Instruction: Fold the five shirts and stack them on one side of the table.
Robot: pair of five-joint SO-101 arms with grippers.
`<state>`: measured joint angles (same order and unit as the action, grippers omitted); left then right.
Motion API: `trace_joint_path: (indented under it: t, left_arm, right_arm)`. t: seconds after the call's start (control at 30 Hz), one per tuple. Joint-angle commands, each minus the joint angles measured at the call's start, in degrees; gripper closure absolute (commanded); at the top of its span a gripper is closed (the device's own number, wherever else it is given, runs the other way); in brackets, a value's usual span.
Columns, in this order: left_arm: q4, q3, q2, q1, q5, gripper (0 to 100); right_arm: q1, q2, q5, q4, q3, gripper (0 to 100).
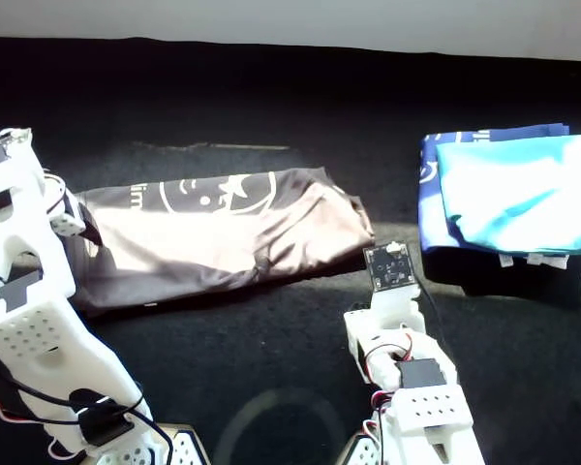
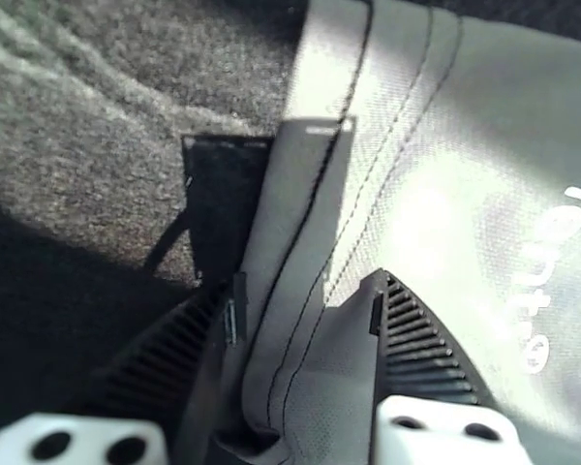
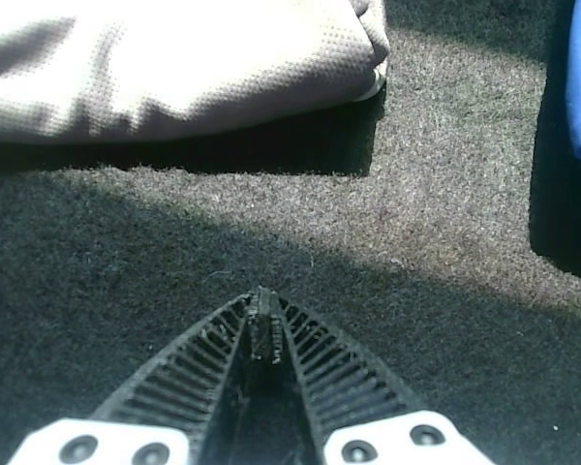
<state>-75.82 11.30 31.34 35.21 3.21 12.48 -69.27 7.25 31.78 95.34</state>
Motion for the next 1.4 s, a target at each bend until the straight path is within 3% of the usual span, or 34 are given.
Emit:
trace_joint_path:
  t: [0.0,0.53,0.8,0.93,1.0,1.2,1.37]
  left_arm:
    - [3.7,-1.6,-0.4,0.9,0.4,78]
    - [2.3,1.0,4.7,1.2,0.4,79]
    - [-6.0,2.1,5.0,-10.2,0.4,79]
    - [-6.0,2.1,5.0,-12.4,0.4,93]
    - [-6.0,2.1,5.0,-12.1,0.4,100]
    - [-6.1,2.5,5.0,-6.9,0.6,99]
    - [-6.9,2.6,4.9,1.4,8.0,99]
  right_arm:
    - [0.6,-1.0,0.4,-0.8,0.5,99.2]
    - [0.6,-1.0,0.4,-0.9,0.5,99.2]
    - [0.6,-1.0,0.4,-2.2,1.1,99.2]
    - [0.5,-1.0,0.4,-2.2,1.1,99.2]
    - [0.5,-1.0,0.4,-2.2,1.1,99.2]
    - [0.5,-1.2,0.3,-2.2,1.2,99.2]
    - [0.5,-1.2,0.3,-2.2,1.2,99.2]
